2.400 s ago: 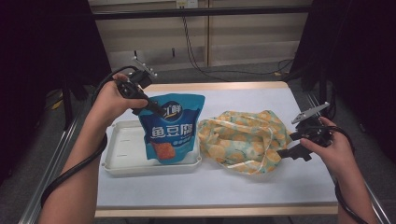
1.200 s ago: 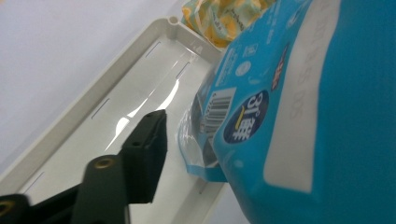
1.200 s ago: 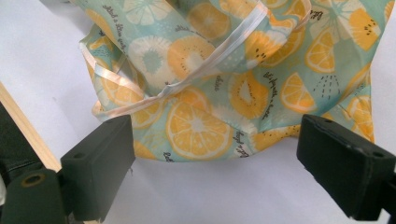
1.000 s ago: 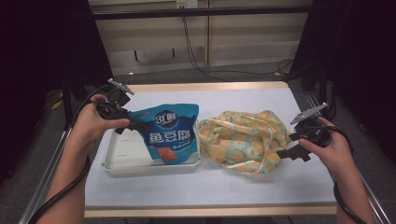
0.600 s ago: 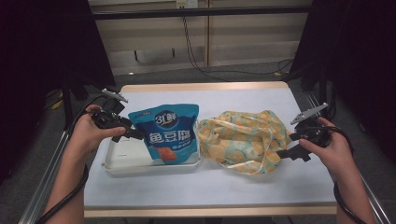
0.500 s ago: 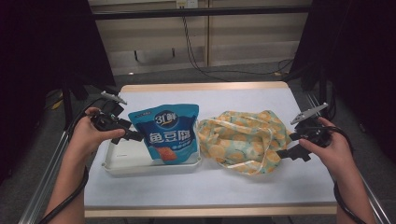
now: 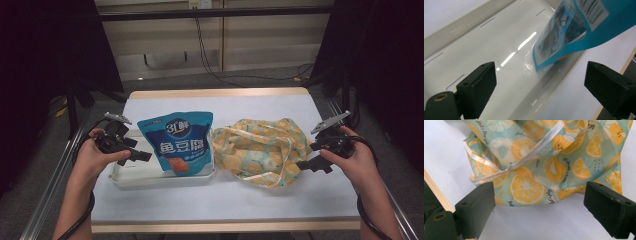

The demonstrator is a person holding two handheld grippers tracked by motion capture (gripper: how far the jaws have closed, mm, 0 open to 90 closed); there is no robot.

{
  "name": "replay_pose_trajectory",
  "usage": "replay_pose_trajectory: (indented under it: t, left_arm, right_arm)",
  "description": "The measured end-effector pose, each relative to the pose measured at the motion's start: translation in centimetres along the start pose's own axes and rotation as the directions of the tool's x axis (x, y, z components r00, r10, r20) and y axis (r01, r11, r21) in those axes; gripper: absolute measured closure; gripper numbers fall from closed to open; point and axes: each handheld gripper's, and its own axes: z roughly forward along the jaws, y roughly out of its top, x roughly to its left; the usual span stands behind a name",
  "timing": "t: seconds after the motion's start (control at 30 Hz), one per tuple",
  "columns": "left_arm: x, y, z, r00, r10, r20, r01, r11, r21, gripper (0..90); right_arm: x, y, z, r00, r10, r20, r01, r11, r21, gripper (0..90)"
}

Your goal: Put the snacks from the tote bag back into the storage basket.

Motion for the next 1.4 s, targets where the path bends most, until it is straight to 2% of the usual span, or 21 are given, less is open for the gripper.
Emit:
replay_pose_trajectory:
  t: [0.13,0.17,0.2,0.27,0.4,0.63,0.7,0.87,0.93,0.97,1.0,1.1,1.23,1.33,1.37,1.4]
  left_arm:
    - [0.3,-1.0,0.4,1.0000,0.006,-0.002,-0.006,1.0000,0.002,10.6]
    - [0.2,-1.3,0.6,0.9999,-0.015,0.002,0.015,0.9998,-0.010,10.8]
    - [0.5,-1.5,0.7,1.0000,0.002,0.001,-0.002,1.0000,0.000,10.6]
    - [0.6,-2.0,1.0,0.9997,-0.022,-0.005,0.022,0.9996,-0.017,11.1]
    - [0.8,-2.7,1.8,0.9993,-0.033,0.018,0.033,0.9992,-0.023,10.3]
    - [1.3,-3.7,2.5,0.9987,-0.046,0.020,0.047,0.9984,-0.032,10.4]
    - [1.4,-3.9,2.7,0.9987,-0.047,0.018,0.047,0.9988,-0.015,10.3]
    - [1.4,-4.0,2.8,0.9987,-0.050,0.005,0.050,0.9985,-0.021,10.0]
    - [1.5,-4.1,2.9,0.9978,-0.066,-0.004,0.066,0.9974,-0.029,9.9]
    - [1.6,-4.2,2.9,0.9984,-0.057,-0.005,0.057,0.9980,-0.026,9.7]
    - [1.6,-4.3,3.0,0.9977,-0.068,0.000,0.067,0.9971,-0.035,9.7]
    - [1.8,-4.5,3.0,0.9980,-0.061,-0.014,0.061,0.9978,-0.026,9.6]
    - [1.8,-4.6,3.0,0.9962,-0.085,-0.019,0.084,0.9957,-0.037,9.5]
    - [1.8,-4.5,3.1,0.9968,-0.078,-0.016,0.077,0.9964,-0.035,9.3]
    - [1.8,-4.5,3.2,0.9956,-0.091,-0.020,0.090,0.9949,-0.045,9.2]
    - [1.9,-4.5,3.2,0.9964,-0.082,-0.025,0.081,0.9959,-0.042,8.6]
  right_arm:
    - [0.1,0.0,0.0,1.0000,0.002,0.003,-0.002,1.000,0.004,9.3]
    - [0.1,0.0,0.0,1.0000,-0.002,0.002,0.002,1.000,0.003,9.2]
    - [0.1,0.0,0.1,1.0000,0.001,0.003,-0.001,1.000,0.004,9.2]
    - [0.1,0.0,0.2,1.0000,-0.004,0.002,0.004,1.000,0.008,9.2]
    - [0.1,0.1,0.3,1.0000,-0.002,0.000,0.002,1.000,0.007,9.2]
    - [0.3,0.1,0.4,1.0000,-0.001,0.001,0.001,1.000,0.013,9.1]
    - [0.3,0.1,0.4,1.0000,-0.006,0.002,0.006,1.000,0.011,9.1]
    - [0.3,0.1,0.4,0.9999,-0.012,0.000,0.012,1.000,0.011,9.0]
    - [0.2,0.1,0.4,0.9999,-0.016,0.005,0.016,1.000,0.008,8.9]
    - [0.2,0.0,0.4,0.9998,-0.018,0.005,0.018,1.000,0.008,8.8]
    - [0.2,0.0,0.4,0.9999,-0.015,0.005,0.015,1.000,0.010,8.7]
    - [0.1,-0.1,0.5,0.9998,-0.019,0.002,0.019,1.000,0.010,8.7]
    - [0.1,-0.2,0.6,0.9999,-0.012,0.005,0.012,1.000,0.021,8.6]
    - [0.1,-0.2,0.6,0.9999,-0.013,0.008,0.013,1.000,0.018,8.6]
    - [0.1,-0.2,0.5,0.9999,-0.013,0.006,0.012,1.000,0.022,8.6]
    - [0.1,-0.2,0.5,0.9998,-0.017,0.006,0.017,1.000,0.019,8.5]
